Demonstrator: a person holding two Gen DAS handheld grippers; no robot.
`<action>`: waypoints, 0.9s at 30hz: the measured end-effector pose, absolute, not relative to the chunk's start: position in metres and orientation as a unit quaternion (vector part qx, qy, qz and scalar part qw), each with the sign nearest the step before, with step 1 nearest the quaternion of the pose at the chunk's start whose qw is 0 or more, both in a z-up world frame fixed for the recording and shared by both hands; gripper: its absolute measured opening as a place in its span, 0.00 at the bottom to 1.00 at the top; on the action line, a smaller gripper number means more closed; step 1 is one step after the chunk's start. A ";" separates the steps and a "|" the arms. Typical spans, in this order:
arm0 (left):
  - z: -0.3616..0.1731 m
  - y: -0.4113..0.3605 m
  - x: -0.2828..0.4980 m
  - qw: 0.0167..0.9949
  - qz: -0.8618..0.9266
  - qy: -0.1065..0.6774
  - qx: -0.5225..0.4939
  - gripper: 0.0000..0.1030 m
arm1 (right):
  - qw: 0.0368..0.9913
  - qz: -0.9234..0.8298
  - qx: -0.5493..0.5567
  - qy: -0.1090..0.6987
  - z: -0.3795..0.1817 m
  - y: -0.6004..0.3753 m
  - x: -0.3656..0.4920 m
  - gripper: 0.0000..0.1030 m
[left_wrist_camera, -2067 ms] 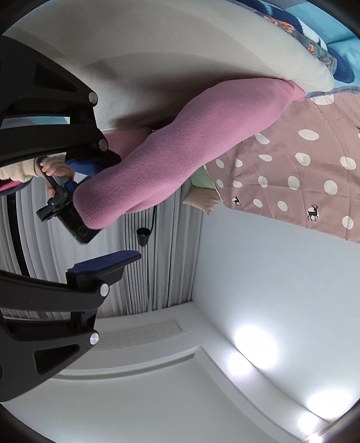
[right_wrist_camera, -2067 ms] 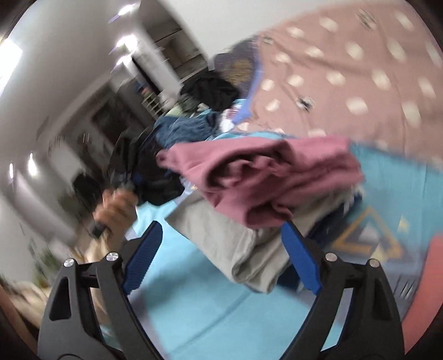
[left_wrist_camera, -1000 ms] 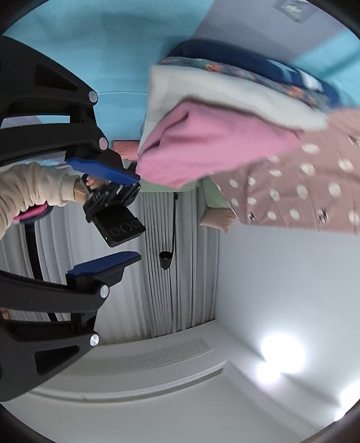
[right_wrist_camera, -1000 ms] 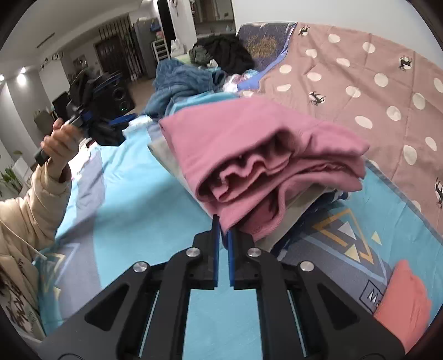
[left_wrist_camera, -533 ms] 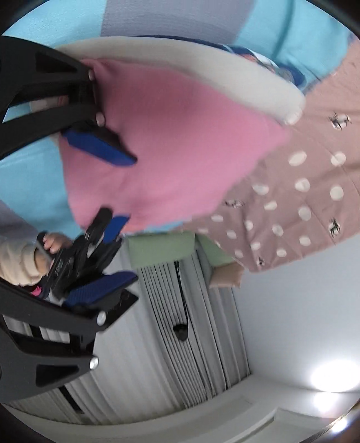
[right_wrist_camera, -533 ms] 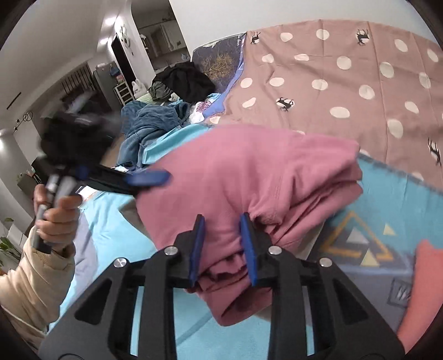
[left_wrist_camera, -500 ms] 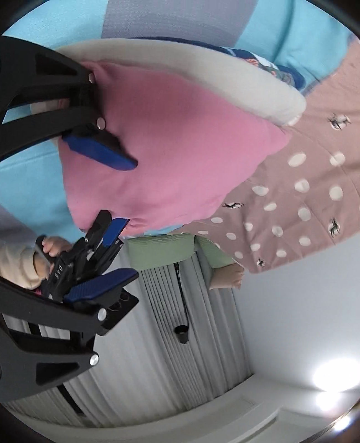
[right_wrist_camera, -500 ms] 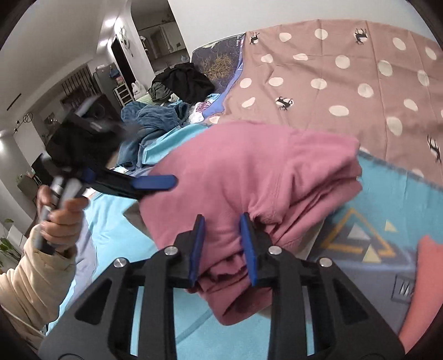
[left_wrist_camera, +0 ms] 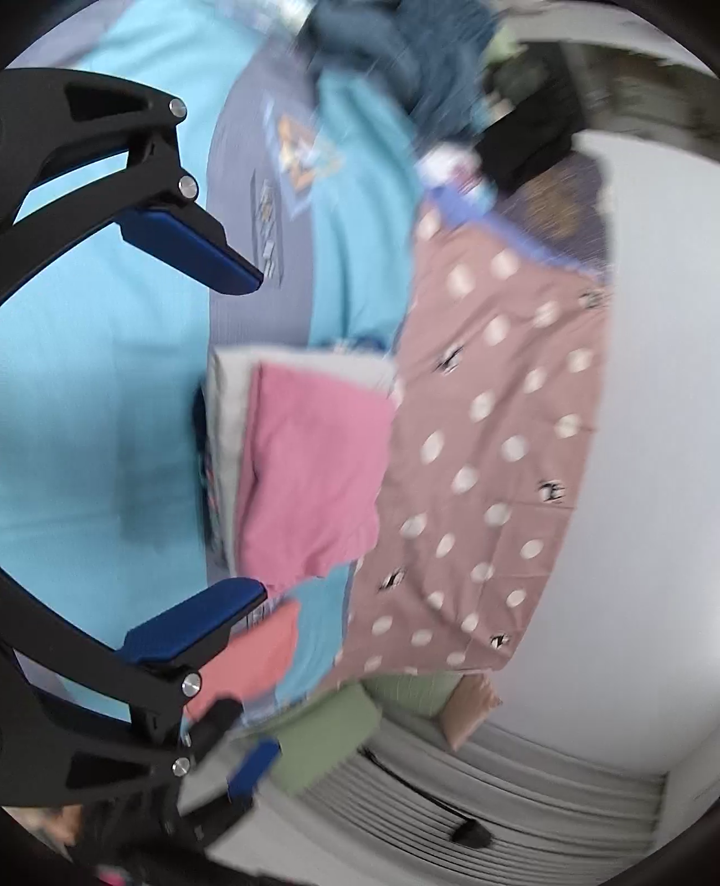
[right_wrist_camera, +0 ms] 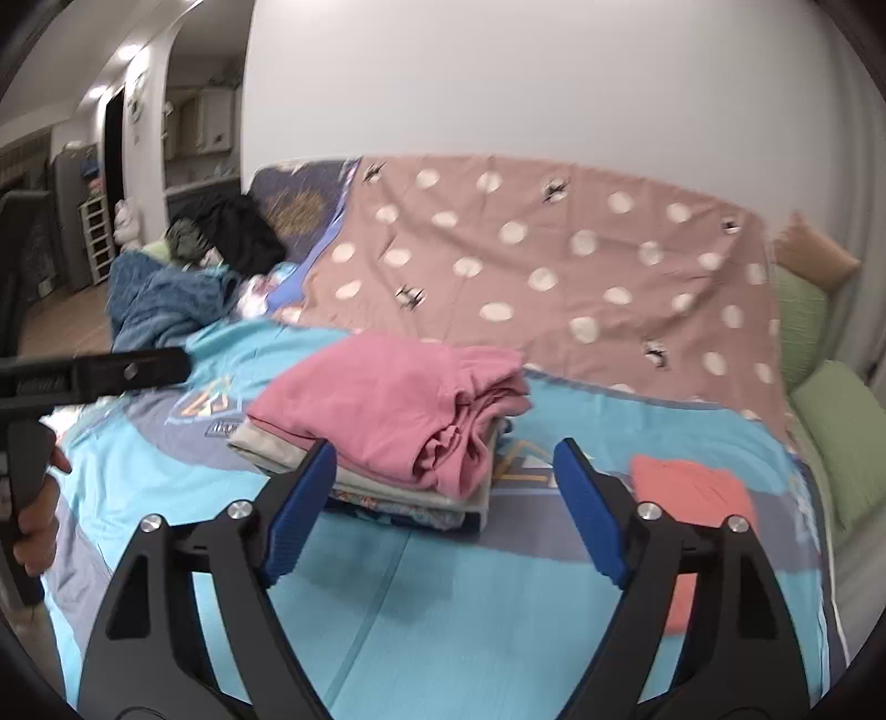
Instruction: Fold small clothes
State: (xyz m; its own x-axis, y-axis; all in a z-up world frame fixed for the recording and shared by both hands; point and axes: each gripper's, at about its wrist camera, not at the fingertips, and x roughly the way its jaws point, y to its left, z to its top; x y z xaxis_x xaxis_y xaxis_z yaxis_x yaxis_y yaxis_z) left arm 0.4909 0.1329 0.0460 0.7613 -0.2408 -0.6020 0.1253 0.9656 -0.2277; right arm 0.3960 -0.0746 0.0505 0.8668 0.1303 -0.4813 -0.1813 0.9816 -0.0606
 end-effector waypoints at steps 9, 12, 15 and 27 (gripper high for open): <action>0.053 0.119 0.362 0.953 -0.010 0.302 -0.015 0.99 | 0.972 0.045 -0.040 0.229 0.064 -0.074 0.272 0.92; 0.051 0.116 0.329 0.949 -0.033 0.310 -0.045 0.99 | 0.971 0.043 -0.041 0.230 0.060 -0.076 0.230 0.93; 0.048 0.107 0.296 0.951 -0.035 0.303 -0.047 0.99 | 0.971 0.029 -0.041 0.232 0.054 -0.083 0.198 0.94; 0.040 0.077 0.218 0.961 -0.042 0.271 -0.036 0.99 | 0.966 0.021 -0.024 0.258 0.024 -0.100 0.127 0.95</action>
